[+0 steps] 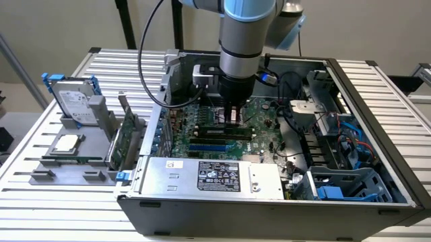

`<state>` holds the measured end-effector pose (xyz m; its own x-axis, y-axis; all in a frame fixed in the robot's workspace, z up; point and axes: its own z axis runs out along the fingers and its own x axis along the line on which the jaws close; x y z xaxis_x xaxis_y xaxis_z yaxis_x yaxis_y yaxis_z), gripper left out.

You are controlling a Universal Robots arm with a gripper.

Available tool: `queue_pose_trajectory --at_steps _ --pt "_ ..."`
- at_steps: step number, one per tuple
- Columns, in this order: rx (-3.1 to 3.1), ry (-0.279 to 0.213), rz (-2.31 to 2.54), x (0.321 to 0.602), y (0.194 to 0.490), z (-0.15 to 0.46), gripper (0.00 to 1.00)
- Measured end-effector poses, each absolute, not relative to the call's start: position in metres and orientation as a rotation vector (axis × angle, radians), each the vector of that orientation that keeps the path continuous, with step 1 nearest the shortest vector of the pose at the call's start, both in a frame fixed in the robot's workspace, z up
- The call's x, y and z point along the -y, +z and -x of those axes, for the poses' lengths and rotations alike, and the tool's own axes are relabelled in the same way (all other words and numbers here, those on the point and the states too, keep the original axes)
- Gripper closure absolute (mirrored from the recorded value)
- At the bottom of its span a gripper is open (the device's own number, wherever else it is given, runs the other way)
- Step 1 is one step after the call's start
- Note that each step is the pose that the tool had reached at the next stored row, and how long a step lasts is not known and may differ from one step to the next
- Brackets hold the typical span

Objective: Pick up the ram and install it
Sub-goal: 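Insert the ram into the slot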

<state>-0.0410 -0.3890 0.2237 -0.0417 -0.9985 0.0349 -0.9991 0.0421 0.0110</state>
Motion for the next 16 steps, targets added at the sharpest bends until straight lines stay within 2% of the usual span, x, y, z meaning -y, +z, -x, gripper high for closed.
queue_pose_trajectory --at_steps 5,6,16 --pt "2.244 0.025 -2.152 0.389 0.222 0.041 1.0" --pt "2.244 0.025 -2.152 0.389 0.222 0.041 0.0" --pt "2.244 0.025 -2.152 0.389 0.239 0.043 0.0"
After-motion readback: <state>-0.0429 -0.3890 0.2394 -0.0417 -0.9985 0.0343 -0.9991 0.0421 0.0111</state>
